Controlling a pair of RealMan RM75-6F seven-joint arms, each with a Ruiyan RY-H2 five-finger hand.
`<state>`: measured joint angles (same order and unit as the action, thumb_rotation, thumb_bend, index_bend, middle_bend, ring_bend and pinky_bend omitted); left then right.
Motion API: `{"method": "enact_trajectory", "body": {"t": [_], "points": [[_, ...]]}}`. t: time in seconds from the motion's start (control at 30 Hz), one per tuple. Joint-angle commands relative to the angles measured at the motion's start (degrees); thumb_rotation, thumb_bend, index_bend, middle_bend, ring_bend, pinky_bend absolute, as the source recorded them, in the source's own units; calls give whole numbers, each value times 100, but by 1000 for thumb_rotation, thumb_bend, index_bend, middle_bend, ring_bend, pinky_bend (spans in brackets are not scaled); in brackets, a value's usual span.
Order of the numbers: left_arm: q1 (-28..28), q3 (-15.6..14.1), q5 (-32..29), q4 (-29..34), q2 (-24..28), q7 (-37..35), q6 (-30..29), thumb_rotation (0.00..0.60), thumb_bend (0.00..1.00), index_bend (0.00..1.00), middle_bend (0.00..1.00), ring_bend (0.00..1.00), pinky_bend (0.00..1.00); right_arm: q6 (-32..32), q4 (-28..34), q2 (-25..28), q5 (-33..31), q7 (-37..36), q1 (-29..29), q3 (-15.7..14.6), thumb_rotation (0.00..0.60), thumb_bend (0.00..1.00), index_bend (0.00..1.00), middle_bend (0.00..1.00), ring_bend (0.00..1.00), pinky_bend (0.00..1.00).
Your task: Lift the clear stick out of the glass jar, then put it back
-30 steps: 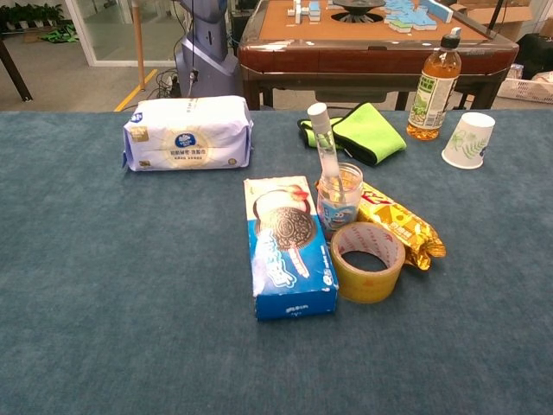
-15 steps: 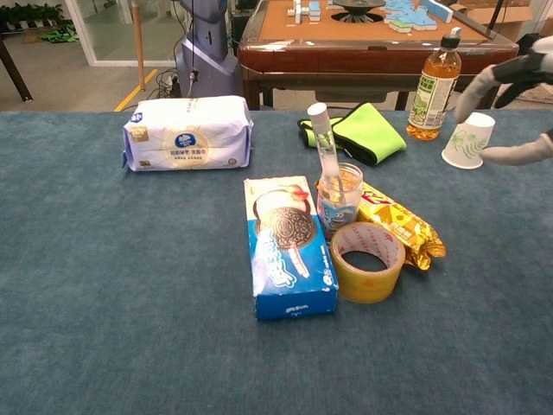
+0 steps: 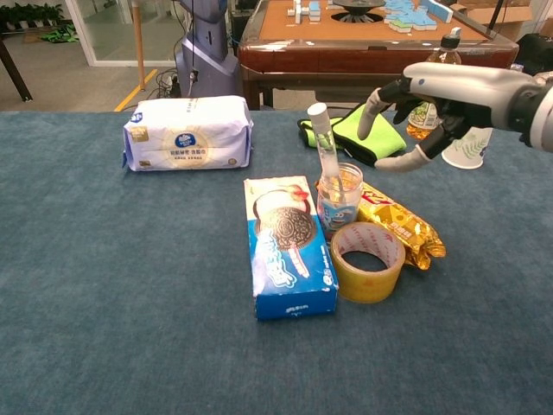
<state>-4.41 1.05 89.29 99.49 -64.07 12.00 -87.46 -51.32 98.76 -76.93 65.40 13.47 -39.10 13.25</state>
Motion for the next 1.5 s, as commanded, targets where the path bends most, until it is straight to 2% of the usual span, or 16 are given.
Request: {"method": "enact_trajectory", "body": {"t": [0.03, 0.7, 1.5], "points": [[5, 1, 7, 2, 0, -4, -11, 600, 239, 249, 252, 296, 80, 35, -130, -137, -84, 26, -99, 20, 600, 348, 418, 267, 144, 191], [47, -4, 11, -10, 7, -3, -50, 600, 239, 249, 252, 296, 79, 194, -492, -558, -388, 155, -554, -60, 600, 363, 441, 266, 143, 191], [117, -10, -22, -102, 14, -93, -96, 600, 239, 249, 252, 296, 80, 185, -693, -716, -515, 56, -719, -155, 600, 454, 491, 278, 143, 191]]}}
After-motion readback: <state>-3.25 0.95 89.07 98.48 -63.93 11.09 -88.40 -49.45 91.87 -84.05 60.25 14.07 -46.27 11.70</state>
